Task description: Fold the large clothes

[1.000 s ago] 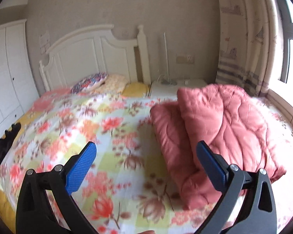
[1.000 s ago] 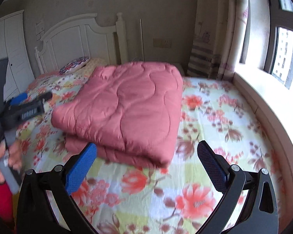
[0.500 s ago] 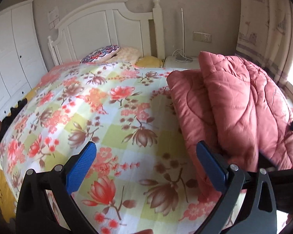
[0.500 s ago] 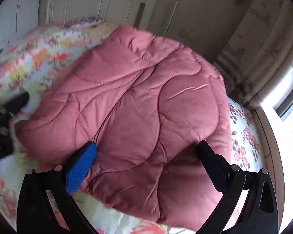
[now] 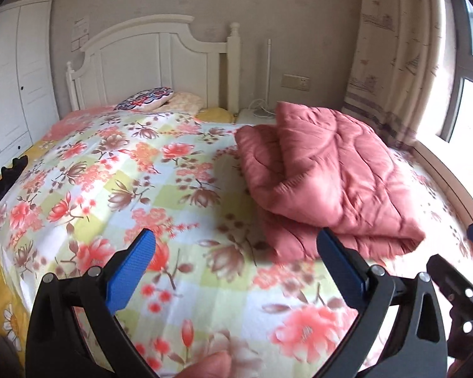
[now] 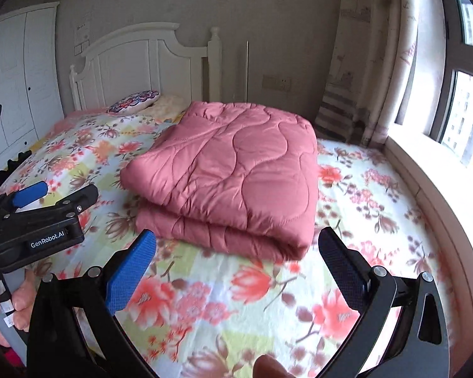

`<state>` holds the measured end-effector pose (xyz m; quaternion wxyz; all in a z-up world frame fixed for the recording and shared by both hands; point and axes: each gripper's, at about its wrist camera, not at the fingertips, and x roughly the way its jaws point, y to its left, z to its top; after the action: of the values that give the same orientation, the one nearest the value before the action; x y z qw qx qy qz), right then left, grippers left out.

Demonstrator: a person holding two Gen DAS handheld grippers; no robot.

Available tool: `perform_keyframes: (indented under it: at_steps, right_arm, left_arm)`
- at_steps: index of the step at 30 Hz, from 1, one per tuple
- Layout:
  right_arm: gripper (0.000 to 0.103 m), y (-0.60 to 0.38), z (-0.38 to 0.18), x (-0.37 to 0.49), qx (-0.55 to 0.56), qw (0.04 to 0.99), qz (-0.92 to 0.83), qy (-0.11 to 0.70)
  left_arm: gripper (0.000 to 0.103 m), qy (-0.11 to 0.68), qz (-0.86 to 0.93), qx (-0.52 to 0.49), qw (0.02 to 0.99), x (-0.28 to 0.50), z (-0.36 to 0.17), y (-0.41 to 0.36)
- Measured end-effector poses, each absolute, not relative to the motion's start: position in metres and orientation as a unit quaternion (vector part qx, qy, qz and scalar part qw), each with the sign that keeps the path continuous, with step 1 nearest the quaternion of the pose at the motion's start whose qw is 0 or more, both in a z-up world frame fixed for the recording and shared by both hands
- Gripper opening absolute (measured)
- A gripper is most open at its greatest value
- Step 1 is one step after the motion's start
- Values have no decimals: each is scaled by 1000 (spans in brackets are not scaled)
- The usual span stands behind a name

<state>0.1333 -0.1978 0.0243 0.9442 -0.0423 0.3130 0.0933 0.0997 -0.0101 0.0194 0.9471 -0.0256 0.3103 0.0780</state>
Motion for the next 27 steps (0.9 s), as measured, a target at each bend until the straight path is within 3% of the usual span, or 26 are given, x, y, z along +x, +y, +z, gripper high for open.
perform_keyframes:
  at_steps: [6,27]
  right_arm:
    - [99,-192,6,110,-79,939,41,332]
    - [99,-194,-5,85,-57,927,75,363]
  left_arm:
    - [101,321,62,-19,945,75,10,-23]
    - [101,353,36,-19,935,36,2,-39]
